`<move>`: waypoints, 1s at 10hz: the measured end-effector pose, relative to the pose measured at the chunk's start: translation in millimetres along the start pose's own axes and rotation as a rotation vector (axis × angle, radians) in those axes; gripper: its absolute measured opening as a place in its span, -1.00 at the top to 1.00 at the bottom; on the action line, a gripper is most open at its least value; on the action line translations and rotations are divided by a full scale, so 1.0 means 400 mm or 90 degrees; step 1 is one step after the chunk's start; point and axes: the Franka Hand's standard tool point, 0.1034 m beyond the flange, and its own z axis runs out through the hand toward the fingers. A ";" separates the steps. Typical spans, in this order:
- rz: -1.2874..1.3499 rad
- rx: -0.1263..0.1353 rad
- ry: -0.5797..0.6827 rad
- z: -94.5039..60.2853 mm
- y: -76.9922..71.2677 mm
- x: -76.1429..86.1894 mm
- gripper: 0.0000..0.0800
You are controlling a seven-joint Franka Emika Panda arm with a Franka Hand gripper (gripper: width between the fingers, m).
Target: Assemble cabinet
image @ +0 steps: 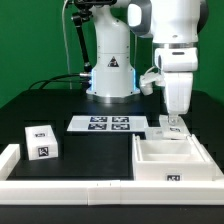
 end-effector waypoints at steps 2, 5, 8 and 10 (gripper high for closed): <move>0.000 0.000 0.000 0.000 0.000 0.000 0.83; -0.003 -0.004 0.000 -0.005 0.002 0.000 0.83; -0.011 -0.006 0.001 -0.007 0.007 -0.011 0.83; -0.009 -0.004 0.001 -0.005 0.005 -0.011 0.83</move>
Offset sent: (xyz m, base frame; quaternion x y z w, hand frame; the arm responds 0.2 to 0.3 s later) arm -0.0005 0.0008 0.0060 -0.0010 0.0026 -0.0172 0.9998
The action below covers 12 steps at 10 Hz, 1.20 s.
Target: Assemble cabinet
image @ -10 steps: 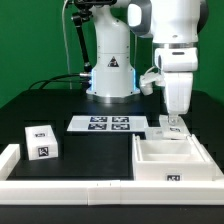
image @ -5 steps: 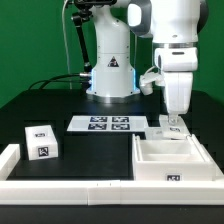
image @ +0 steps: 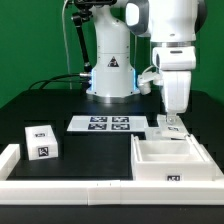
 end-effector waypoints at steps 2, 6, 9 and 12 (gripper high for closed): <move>0.000 -0.004 0.001 -0.004 0.013 0.003 0.83; -0.003 -0.003 0.001 -0.002 0.013 0.003 0.83; 0.000 -0.002 0.004 0.009 0.026 0.004 0.83; 0.009 -0.013 0.009 0.012 0.079 0.013 0.83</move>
Offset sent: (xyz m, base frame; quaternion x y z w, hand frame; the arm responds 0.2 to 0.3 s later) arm 0.0107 0.0056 0.0012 -0.0105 0.0011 -0.0620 0.9980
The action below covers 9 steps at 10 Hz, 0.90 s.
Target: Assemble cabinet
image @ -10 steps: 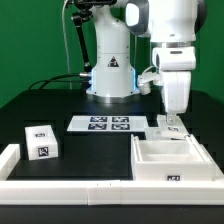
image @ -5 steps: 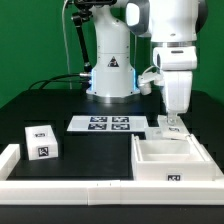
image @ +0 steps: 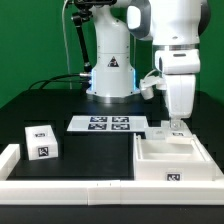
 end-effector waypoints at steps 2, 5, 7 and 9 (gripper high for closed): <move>-0.001 0.005 -0.004 -0.002 0.011 0.000 0.83; 0.000 0.004 -0.003 -0.002 0.010 -0.001 0.83; -0.001 0.006 -0.005 -0.002 0.021 -0.001 0.82; 0.003 0.006 -0.005 -0.002 0.058 -0.001 0.82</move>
Offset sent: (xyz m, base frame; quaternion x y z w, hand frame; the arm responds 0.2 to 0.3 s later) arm 0.0000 0.0000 0.0000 0.0000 0.0000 0.0000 1.0000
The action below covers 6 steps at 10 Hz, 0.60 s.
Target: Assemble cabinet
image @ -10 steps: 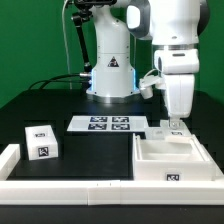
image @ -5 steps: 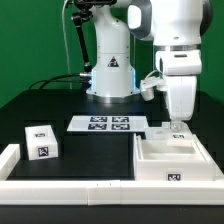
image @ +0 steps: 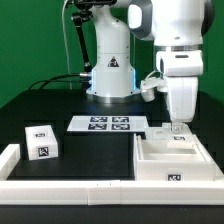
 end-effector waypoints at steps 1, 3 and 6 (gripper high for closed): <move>0.001 0.001 -0.001 0.000 0.015 -0.001 0.82; 0.001 -0.003 0.001 0.000 0.052 -0.001 0.82; 0.003 -0.013 0.006 0.003 0.108 0.000 0.82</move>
Offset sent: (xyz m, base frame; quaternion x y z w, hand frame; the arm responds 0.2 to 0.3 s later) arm 0.0317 0.0098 -0.0093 0.0055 0.0217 -0.0024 0.9997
